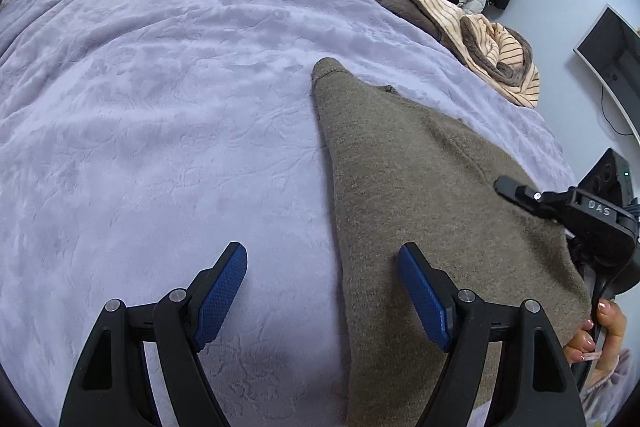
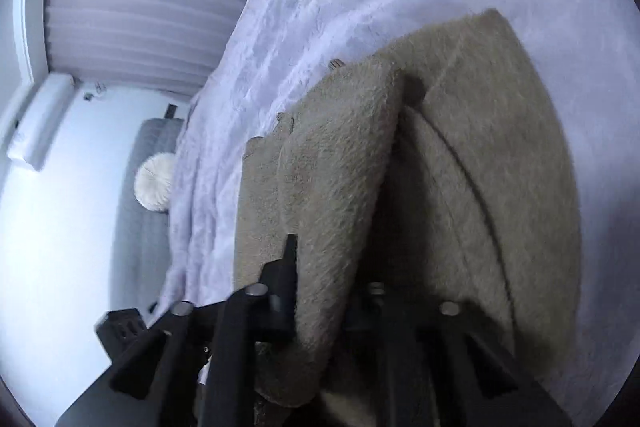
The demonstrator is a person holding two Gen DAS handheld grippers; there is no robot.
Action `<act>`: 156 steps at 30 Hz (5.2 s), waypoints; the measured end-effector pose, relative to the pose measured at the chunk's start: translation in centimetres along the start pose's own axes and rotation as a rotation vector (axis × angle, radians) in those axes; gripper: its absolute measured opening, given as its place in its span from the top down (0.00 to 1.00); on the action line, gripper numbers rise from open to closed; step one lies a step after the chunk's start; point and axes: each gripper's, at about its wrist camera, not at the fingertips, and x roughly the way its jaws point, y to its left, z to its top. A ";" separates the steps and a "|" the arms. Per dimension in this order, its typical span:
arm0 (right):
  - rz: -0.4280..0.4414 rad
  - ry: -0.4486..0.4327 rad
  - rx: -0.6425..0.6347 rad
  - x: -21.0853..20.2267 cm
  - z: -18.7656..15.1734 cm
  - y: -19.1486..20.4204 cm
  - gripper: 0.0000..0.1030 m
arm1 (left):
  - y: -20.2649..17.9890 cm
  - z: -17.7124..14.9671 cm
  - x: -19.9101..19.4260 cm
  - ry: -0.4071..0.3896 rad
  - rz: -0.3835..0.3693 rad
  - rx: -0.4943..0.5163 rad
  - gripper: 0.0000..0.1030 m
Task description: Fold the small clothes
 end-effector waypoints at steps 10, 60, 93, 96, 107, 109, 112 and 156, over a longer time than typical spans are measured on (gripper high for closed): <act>-0.027 -0.118 0.150 -6.4 -3.1 -8.9 0.85 | -2.8 -0.7 3.3 0.096 -0.105 0.019 0.14; -0.375 -0.068 -0.192 -10.3 -6.7 -1.3 0.92 | -5.6 0.4 2.8 -0.012 0.212 0.228 0.14; -0.287 -0.070 0.006 -14.3 -8.5 -7.4 0.54 | -3.2 1.1 2.7 0.038 0.049 0.138 0.14; -0.285 -0.072 -0.002 -14.1 -8.3 -7.3 0.54 | -2.4 1.7 2.7 0.068 -0.057 0.078 0.14; -0.226 -0.094 0.000 -13.3 -5.8 -6.7 0.53 | -4.3 3.1 4.0 0.124 -0.186 0.114 0.14; -0.214 -0.095 -0.002 -12.8 -4.8 -6.4 0.53 | -4.4 3.0 4.5 0.132 -0.192 0.100 0.14; -0.211 -0.071 0.022 -10.9 -3.2 -6.8 0.53 | -4.1 3.0 5.1 0.140 -0.196 0.071 0.14; -0.262 -0.046 0.014 -12.8 -4.5 -7.0 0.39 | -4.1 2.9 4.9 0.125 -0.107 0.091 0.14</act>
